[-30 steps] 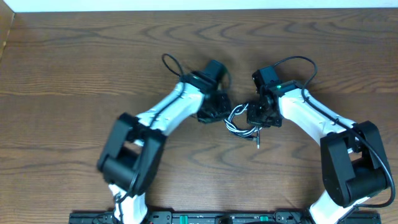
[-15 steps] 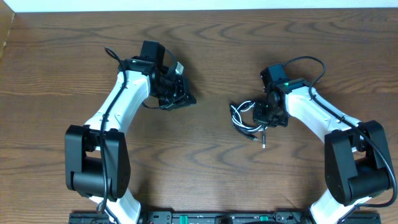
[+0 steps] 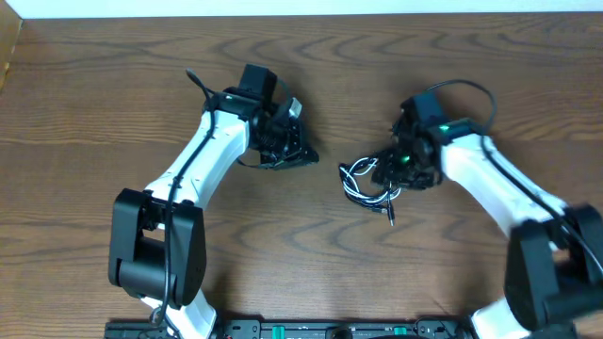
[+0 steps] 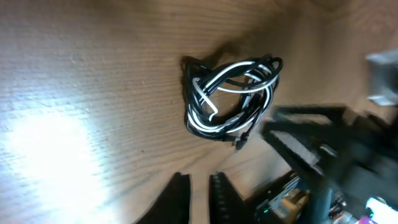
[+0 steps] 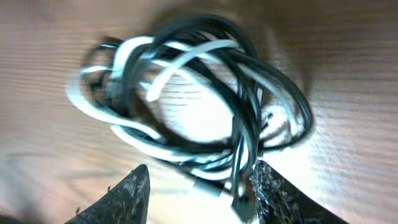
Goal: Untangle cables
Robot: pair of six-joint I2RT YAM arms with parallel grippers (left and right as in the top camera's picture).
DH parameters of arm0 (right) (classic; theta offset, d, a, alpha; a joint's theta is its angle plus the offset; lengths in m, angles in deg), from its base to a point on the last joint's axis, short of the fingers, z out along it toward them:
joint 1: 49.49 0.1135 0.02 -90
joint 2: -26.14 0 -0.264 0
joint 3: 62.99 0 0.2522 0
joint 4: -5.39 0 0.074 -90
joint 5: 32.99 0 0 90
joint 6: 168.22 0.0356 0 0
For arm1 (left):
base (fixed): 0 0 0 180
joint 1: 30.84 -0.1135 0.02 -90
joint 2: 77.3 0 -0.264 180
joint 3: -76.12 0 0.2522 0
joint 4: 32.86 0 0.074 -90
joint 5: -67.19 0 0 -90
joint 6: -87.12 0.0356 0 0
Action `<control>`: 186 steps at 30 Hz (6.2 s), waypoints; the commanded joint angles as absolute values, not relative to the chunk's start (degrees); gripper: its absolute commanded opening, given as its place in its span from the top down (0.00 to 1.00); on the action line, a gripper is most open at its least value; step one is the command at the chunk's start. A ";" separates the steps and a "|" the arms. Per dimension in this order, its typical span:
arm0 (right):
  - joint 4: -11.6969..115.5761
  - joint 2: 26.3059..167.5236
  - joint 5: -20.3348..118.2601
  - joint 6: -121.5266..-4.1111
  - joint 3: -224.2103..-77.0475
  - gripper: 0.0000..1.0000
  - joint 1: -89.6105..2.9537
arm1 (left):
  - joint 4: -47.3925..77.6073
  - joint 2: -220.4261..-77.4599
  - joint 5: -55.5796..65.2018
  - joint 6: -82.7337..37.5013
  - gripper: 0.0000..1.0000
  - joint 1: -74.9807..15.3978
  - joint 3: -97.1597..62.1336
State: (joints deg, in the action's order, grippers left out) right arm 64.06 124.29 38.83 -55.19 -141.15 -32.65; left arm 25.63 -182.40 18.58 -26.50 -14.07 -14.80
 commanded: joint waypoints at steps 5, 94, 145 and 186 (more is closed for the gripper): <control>67.12 112.71 43.29 -52.96 -142.47 0.51 -38.77 | 19.86 -182.40 16.40 -36.35 0.83 -8.97 -14.41; 58.99 136.90 46.59 -46.97 -139.41 0.58 -35.78 | -10.06 -183.60 45.62 -39.63 0.92 -23.64 -14.43; 56.63 115.42 38.31 -79.80 -142.01 0.45 -27.58 | 11.47 -176.19 5.66 -41.77 0.11 -27.40 -15.92; 80.82 139.18 38.20 -80.81 -174.88 0.99 -15.08 | 23.40 -176.19 6.36 -26.80 0.12 -30.87 -15.50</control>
State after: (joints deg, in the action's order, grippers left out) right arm 78.70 142.87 48.65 -82.14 -168.08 -11.78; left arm 23.12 -176.56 5.75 -30.41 -32.10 -14.91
